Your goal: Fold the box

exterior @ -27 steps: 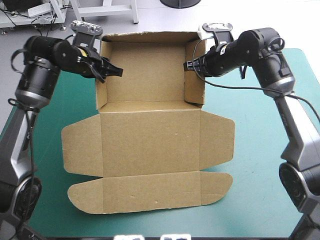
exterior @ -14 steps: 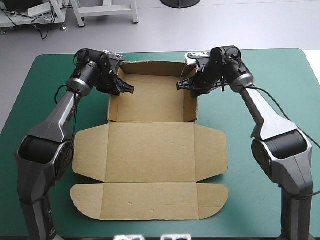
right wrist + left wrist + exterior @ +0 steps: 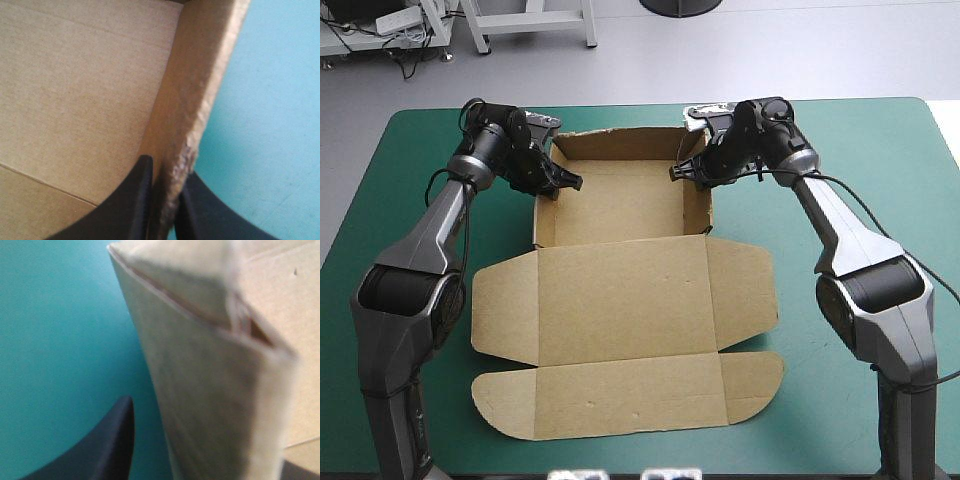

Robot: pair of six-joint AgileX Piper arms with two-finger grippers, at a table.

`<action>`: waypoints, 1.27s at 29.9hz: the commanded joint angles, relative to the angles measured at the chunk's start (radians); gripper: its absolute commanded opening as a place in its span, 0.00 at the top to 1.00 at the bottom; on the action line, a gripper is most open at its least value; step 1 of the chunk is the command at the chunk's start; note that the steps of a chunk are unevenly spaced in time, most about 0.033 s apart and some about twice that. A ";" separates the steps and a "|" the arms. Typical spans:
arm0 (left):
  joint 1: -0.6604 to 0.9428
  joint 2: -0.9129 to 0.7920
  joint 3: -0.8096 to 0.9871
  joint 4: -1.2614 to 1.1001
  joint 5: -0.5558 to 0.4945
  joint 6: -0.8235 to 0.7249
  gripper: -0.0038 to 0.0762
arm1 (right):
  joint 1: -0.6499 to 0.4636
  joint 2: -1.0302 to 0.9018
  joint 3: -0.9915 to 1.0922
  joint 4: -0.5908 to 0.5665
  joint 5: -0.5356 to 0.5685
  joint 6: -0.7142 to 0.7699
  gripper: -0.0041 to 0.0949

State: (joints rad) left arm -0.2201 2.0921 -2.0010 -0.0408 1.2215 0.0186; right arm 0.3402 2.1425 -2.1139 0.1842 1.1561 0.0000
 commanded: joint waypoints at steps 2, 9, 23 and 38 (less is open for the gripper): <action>0.023 -0.036 -0.022 -0.108 0.066 0.099 0.85 | 0.005 -0.041 -0.021 -0.036 -0.043 -0.031 0.59; 0.030 -0.034 -0.022 -0.176 0.066 0.124 0.50 | 0.005 -0.041 -0.024 -0.036 -0.071 -0.035 0.49; 0.030 -0.125 -0.087 -0.148 0.066 0.124 0.41 | 0.005 -0.041 -0.052 -0.068 -0.087 -0.078 0.49; 0.030 -0.489 -0.088 -0.183 0.068 0.040 0.41 | 0.005 -0.041 -0.326 -0.087 0.103 -0.071 0.49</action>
State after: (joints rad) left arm -0.1854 1.7397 -2.0599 -0.1884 1.2567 0.0713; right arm 0.3468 2.1673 -2.3940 0.1111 1.2363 -0.0688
